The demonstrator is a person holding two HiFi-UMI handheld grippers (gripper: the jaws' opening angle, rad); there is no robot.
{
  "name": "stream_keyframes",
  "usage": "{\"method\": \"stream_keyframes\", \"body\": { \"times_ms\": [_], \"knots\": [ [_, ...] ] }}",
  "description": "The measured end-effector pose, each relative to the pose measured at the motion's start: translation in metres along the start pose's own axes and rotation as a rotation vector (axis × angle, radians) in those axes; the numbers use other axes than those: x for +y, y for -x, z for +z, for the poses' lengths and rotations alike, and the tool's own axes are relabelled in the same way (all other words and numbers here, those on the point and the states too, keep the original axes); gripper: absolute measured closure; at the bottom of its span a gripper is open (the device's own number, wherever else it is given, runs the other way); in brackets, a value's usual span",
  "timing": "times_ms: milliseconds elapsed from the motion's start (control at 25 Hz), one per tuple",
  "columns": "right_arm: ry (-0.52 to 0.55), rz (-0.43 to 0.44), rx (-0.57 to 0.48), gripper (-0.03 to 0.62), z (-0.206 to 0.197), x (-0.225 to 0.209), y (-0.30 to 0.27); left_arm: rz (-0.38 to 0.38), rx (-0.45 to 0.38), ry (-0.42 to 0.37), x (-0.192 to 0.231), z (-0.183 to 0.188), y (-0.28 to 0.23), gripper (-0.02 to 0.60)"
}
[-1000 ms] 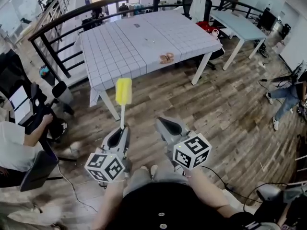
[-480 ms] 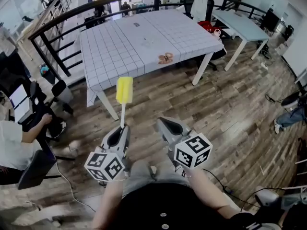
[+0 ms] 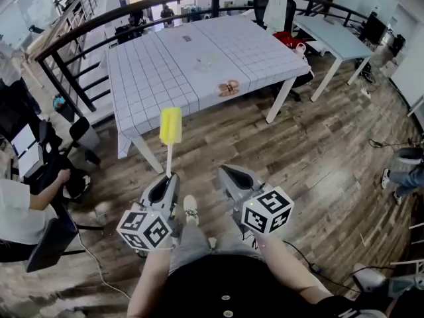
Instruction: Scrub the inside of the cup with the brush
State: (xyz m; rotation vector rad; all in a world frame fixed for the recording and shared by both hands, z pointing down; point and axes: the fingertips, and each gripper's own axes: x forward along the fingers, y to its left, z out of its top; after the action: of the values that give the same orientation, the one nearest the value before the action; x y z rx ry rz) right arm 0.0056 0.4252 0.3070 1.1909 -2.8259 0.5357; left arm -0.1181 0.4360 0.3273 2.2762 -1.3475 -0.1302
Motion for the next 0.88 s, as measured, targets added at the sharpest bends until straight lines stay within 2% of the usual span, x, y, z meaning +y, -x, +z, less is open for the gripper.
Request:
{"method": "stream_keyframes", "body": {
  "times_ms": [400,880],
  "knots": [
    [-0.006,-0.056,-0.045,0.595,0.02,-0.062,-0.076,-0.047,0.014,-0.012,0.052,0.03,-0.08,0.534],
    [-0.019,-0.143,-0.076,0.595,0.066,-0.115,-0.194,-0.121,0.059,-0.042,0.133,0.103,-0.172,0.534]
  ]
}}
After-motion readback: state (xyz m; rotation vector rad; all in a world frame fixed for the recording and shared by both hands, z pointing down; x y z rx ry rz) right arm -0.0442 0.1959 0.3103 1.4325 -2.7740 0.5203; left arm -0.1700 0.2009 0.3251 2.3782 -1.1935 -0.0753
